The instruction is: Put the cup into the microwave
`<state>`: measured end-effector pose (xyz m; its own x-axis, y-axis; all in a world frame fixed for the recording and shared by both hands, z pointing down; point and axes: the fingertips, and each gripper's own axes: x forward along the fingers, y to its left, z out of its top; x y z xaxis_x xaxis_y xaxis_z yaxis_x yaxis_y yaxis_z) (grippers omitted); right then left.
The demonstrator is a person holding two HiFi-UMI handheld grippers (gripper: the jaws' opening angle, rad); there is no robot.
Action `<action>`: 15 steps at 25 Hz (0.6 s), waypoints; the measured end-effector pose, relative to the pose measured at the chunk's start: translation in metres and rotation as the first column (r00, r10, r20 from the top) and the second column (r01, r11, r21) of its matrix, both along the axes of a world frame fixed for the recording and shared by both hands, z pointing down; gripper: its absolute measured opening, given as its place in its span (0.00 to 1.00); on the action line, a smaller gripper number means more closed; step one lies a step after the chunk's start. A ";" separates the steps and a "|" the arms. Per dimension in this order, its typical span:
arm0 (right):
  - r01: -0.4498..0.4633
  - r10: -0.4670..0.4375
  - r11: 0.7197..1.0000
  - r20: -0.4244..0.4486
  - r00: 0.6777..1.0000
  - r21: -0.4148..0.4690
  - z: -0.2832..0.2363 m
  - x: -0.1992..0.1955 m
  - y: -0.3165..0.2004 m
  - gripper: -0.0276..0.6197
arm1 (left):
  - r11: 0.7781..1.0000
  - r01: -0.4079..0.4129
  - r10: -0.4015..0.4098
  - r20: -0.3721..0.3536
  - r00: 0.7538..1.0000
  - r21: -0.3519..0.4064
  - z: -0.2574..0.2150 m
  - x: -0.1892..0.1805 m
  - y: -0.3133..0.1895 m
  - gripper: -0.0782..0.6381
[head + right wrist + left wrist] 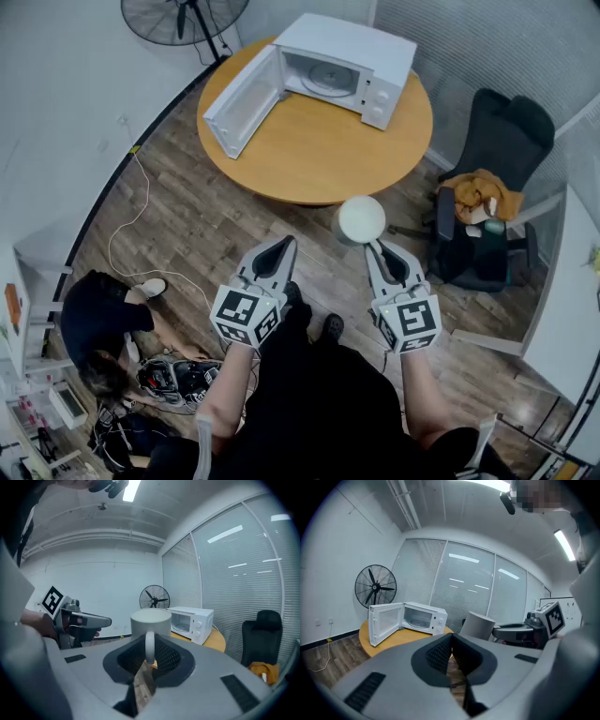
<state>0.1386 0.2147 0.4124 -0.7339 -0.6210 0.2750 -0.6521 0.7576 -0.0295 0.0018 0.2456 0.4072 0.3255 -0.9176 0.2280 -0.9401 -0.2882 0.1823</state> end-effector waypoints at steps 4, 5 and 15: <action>0.015 -0.015 1.000 -0.003 1.000 -0.001 0.004 0.017 0.022 0.13 | 1.000 0.015 -0.015 -0.011 1.000 -0.003 0.002 0.021 0.026 0.10; 0.017 -0.017 1.000 -0.005 1.000 -0.002 0.004 0.019 0.027 0.13 | 1.000 0.015 -0.015 -0.011 1.000 -0.005 0.002 0.024 0.032 0.10; 0.012 -0.012 1.000 0.028 1.000 -0.015 0.006 0.035 0.053 0.13 | 1.000 0.021 -0.021 0.009 1.000 -0.001 0.001 0.041 0.057 0.10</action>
<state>0.1735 0.2679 0.4185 -0.7488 -0.6082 0.2636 -0.6419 0.7645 -0.0594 0.0430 0.3028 0.4086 0.3036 -0.9241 0.2321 -0.9477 -0.2677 0.1737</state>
